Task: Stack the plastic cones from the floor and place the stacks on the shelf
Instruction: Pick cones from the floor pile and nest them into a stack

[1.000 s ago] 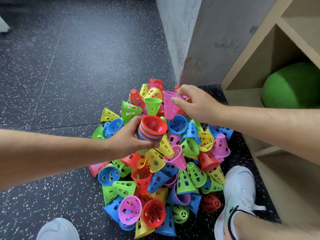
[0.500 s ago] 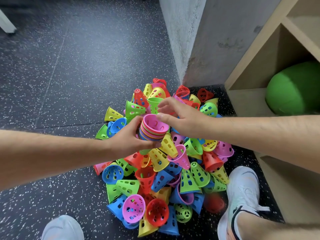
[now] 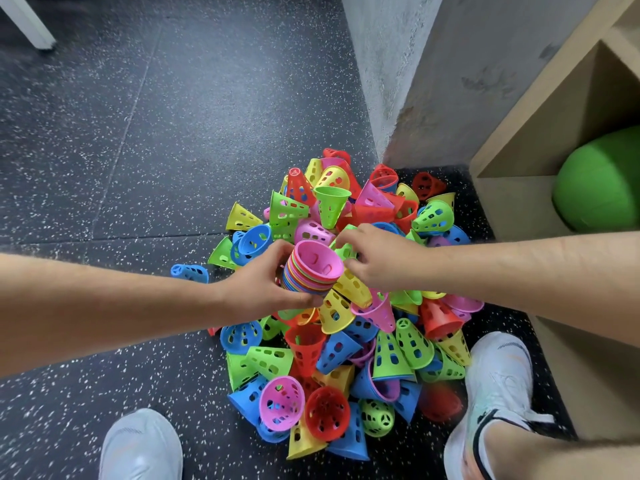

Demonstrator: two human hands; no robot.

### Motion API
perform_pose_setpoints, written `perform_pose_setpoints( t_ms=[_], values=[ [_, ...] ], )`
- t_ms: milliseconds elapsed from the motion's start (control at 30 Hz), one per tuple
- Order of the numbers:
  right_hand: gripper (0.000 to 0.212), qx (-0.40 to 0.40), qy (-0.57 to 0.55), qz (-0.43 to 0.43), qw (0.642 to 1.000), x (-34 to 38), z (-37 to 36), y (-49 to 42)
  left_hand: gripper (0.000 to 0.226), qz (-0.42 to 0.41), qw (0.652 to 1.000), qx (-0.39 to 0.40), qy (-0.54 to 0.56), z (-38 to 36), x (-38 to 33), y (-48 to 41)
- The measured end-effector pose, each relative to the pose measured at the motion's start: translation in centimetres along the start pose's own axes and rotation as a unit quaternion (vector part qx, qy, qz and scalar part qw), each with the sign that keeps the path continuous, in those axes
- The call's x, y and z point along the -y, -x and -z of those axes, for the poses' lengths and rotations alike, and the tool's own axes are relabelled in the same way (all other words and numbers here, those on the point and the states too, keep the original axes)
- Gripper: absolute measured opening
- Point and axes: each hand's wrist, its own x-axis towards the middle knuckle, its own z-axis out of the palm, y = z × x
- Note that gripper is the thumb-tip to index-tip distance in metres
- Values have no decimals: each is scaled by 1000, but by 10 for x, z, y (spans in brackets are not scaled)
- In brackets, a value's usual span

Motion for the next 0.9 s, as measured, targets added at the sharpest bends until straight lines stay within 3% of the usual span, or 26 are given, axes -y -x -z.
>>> perform_pose_setpoints(
  t_ms=[133, 267, 500, 700, 900],
  values=[
    [59, 62, 116, -6, 991, 3, -13, -3, 80, -1, 1000, 1, 0, 2, 0, 1],
    [59, 60, 117, 3, 991, 2, -21, -5, 79, 5, 1000, 4, -8, 4, 3, 3],
    [26, 54, 34, -18, 998, -5, -19, -6, 70, 11, 1000, 8, -18, 6, 10, 4],
    [10, 47, -17, -26, 998, -17, 0, 0, 70, 15, 1000, 1, -21, 8, 12, -1],
    [4, -36, -116, 12, 993, -25, 15, 16, 72, 22, 1000, 2, -13, 4, 10, -7]
  ],
)
